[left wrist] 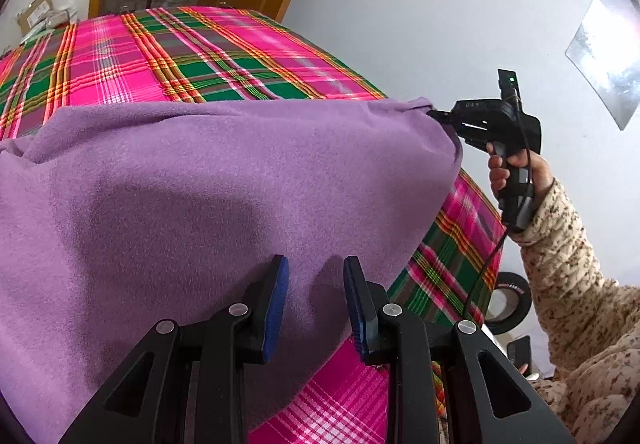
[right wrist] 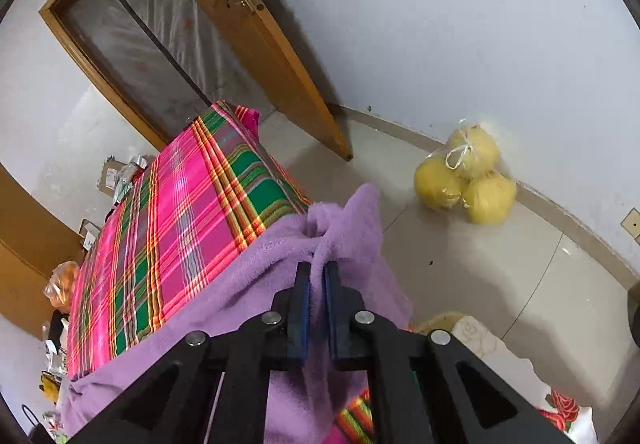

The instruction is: Fold clothes

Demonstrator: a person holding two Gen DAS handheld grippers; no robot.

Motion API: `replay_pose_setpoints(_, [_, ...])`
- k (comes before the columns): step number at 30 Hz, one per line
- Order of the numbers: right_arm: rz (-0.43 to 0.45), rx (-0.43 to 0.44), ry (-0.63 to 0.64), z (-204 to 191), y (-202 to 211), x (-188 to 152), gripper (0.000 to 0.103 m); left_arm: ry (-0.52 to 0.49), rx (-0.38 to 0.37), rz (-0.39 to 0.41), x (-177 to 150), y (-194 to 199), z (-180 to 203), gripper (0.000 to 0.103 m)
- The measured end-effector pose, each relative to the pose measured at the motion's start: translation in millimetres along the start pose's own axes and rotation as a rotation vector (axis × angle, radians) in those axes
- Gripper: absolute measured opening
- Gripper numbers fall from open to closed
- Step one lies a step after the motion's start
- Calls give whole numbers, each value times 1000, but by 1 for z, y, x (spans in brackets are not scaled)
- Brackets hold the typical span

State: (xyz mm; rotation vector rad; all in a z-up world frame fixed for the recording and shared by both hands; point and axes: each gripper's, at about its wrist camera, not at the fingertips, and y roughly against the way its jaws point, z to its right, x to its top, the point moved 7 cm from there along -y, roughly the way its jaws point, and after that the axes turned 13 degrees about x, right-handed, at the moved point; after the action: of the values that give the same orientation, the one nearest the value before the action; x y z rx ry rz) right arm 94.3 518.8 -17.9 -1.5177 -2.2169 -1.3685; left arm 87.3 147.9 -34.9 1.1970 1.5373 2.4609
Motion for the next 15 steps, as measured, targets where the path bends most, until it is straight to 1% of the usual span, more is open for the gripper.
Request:
replay_pose_setpoints(4, [88,28,14,-5,20,16,4,3,3,-2,0,0,0,29])
replay_pose_setpoints(8, [178,14,35,-7,37,29,2,2,15,-1,0,0,2,29])
replay_pose_setpoints(9, [183,13,30,-4,39,30,2,1,18,0,0,0,2,29])
replay_pose_setpoints(12, [155,-11,-6,11,35,22,2,-3,30,1,0,0,4,30])
replay_pose_setpoints(15, [119,-43,-47,36,25,8,2,-3,32,1,0,0,4,30])
